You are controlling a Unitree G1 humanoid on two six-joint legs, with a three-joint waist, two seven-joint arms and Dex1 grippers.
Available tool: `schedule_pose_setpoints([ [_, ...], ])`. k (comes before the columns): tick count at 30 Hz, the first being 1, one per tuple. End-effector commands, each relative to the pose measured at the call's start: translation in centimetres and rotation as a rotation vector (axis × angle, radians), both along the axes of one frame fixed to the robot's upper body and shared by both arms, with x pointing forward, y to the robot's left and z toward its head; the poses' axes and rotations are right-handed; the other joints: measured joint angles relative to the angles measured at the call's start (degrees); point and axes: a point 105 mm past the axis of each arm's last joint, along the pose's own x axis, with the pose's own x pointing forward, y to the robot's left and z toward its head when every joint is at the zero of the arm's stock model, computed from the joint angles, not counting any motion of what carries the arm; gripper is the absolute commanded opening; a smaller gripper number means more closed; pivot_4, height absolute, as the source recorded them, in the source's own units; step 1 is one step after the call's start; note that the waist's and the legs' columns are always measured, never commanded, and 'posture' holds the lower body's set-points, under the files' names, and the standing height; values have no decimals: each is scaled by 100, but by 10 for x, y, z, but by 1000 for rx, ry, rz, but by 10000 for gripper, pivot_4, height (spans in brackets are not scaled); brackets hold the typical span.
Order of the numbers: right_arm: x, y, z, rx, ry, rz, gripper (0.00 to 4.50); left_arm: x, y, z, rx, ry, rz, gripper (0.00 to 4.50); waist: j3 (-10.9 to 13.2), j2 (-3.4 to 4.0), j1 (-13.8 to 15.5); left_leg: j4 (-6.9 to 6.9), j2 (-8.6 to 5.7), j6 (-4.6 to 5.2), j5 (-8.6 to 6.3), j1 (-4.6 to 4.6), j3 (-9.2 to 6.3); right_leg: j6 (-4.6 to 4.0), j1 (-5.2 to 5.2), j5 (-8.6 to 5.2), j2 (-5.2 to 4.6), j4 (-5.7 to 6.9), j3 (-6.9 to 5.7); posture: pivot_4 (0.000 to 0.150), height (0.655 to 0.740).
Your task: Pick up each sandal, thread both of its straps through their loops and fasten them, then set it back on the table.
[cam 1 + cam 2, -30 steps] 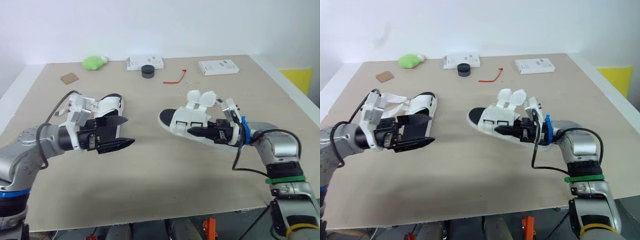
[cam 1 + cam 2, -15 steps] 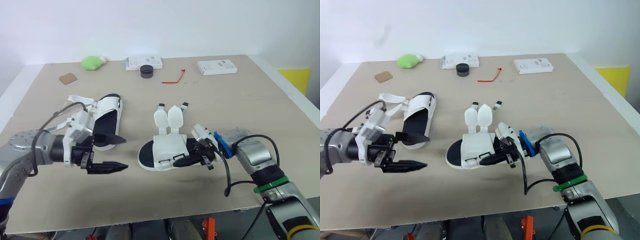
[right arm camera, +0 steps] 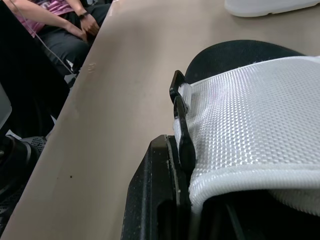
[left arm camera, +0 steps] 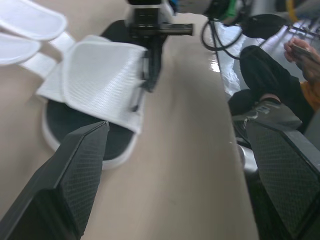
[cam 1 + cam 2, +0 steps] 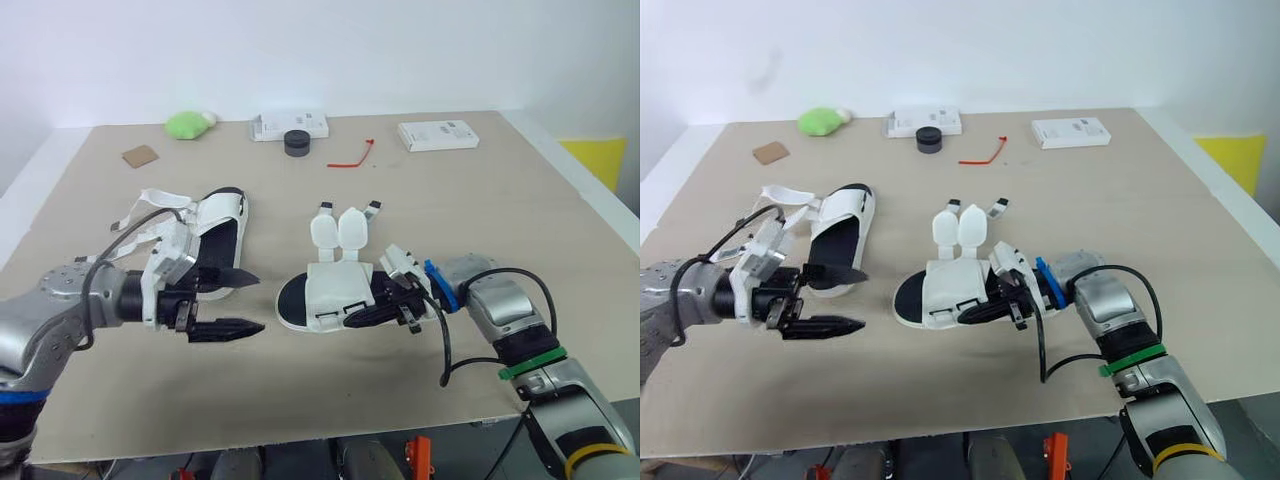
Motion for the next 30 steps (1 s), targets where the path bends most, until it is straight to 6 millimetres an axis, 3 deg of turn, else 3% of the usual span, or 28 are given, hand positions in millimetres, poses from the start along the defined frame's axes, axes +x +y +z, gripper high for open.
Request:
schedule_pose_setpoints([
  [1, -4, 2, 3, 25, 10, 25, 141, 14, -4, -4, 18, -46, 19, 45000, -1, -1, 1, 1, 0, 0, 0, 0, 0, 1, 0, 2, 0, 0, 0, 1500, 7400],
  [8, -4, 0, -8, 15, 53, -5, 141, 24, -21, -19, 68, -72, -25, 45000, -2, -3, -1, 0, 2, 0, 0, -1, -1, -2, -1, 1, 3, 0, 1, 1500, 7400],
  [16, 0, 0, -8, 18, 50, -21, 141, 37, -17, -40, 215, -145, -47, 45000, -4, -6, -3, 4, 2, 1, 1, 1, -3, -2, 3, 8, 5, 0, 1, 1500, 7400],
  [23, -11, 6, -16, 33, 72, -5, 141, 46, -39, -27, 129, -129, -75, 45000, -9, -14, 3, 8, 2, 3, 3, 0, -5, 1, 6, 12, 6, 0, 1, 1500, 7400],
  [26, -12, 7, -16, 37, 71, -10, 0, 40, -44, -28, 108, -90, -114, 36797, -10, -16, -13, 7, 3, 4, 3, 0, -4, 1, 5, 9, 7, 0, 1, 1500, 7400],
  [28, -13, 8, -16, 39, 70, -11, 0, 37, -45, -34, 128, -75, -132, 28143, -10, -16, -13, 5, 9, 5, 2, 1, -7, -2, 4, 8, 15, 1, 1, 1500, 7400],
  [29, -13, 8, -16, 40, 69, -12, 0, 37, -44, -37, 138, -71, -131, 21605, -10, -16, -11, 5, 11, 5, 2, 1, -11, -5, 4, 6, 18, 2, -3, 1500, 7400],
  [30, -13, 8, -15, 41, 67, -13, 0, 38, -44, -40, 143, -62, -129, 20647, -10, -16, -9, 4, 12, 5, 2, 1, -12, -6, 4, 6, 18, 2, -5, 1500, 7400],
])
